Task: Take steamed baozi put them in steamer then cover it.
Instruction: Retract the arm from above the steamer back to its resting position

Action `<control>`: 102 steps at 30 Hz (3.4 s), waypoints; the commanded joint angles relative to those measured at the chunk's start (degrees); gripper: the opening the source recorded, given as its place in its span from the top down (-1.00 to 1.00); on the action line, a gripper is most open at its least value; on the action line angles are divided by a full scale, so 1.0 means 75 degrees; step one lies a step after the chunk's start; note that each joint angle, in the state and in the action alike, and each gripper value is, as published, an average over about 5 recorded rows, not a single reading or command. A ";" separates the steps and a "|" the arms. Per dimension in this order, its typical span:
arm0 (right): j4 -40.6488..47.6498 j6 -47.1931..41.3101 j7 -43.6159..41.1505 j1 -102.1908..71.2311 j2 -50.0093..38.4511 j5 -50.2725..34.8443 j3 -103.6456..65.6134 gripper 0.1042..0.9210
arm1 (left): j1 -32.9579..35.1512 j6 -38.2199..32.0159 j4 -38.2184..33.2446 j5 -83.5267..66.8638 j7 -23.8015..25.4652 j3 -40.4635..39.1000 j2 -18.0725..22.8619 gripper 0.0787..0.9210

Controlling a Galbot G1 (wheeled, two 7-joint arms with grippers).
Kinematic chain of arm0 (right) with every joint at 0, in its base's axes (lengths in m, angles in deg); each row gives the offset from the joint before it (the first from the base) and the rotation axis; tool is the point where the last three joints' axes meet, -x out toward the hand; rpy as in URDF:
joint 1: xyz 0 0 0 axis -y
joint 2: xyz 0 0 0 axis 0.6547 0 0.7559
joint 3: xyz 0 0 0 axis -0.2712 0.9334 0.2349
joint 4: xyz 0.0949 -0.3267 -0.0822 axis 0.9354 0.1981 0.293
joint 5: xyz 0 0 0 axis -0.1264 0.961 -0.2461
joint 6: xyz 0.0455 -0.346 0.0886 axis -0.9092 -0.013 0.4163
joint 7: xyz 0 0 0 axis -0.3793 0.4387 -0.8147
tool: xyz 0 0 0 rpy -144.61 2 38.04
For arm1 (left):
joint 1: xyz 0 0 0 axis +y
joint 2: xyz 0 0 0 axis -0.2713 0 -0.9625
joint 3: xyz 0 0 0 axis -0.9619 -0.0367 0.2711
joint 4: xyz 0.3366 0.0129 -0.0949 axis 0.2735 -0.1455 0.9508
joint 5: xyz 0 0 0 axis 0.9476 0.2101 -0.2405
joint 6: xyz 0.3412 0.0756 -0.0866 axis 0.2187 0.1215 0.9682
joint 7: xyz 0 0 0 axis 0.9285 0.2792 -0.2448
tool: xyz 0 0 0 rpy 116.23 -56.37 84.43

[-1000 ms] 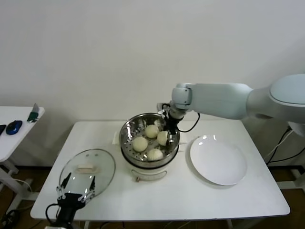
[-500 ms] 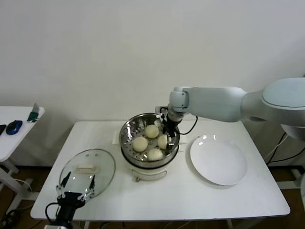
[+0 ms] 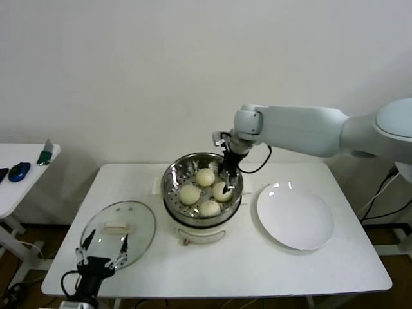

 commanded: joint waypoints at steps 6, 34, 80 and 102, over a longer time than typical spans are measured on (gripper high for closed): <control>-0.1278 0.2784 0.4071 -0.1022 -0.2562 -0.0406 -0.1905 -0.76 | -0.0136 -0.0007 0.0088 0.0318 -0.0006 0.0073 0.0010 -0.77; -0.4146 0.3131 0.6833 -1.2808 -0.3947 0.2174 -1.4056 -0.76 | -0.0821 0.0632 -0.0019 0.4348 0.0332 0.0385 0.0149 -0.77; -0.4265 0.2241 0.6040 -1.5805 -0.1572 0.3957 -1.6875 -0.76 | -0.3466 0.0175 0.4435 1.0714 -0.0644 -0.0384 -0.0196 -0.77; -0.4156 0.2415 0.5808 -1.5848 -0.1415 0.4178 -1.6905 -0.76 | -0.4029 0.0222 0.4961 1.0647 -0.0878 -0.0542 -0.0321 -0.77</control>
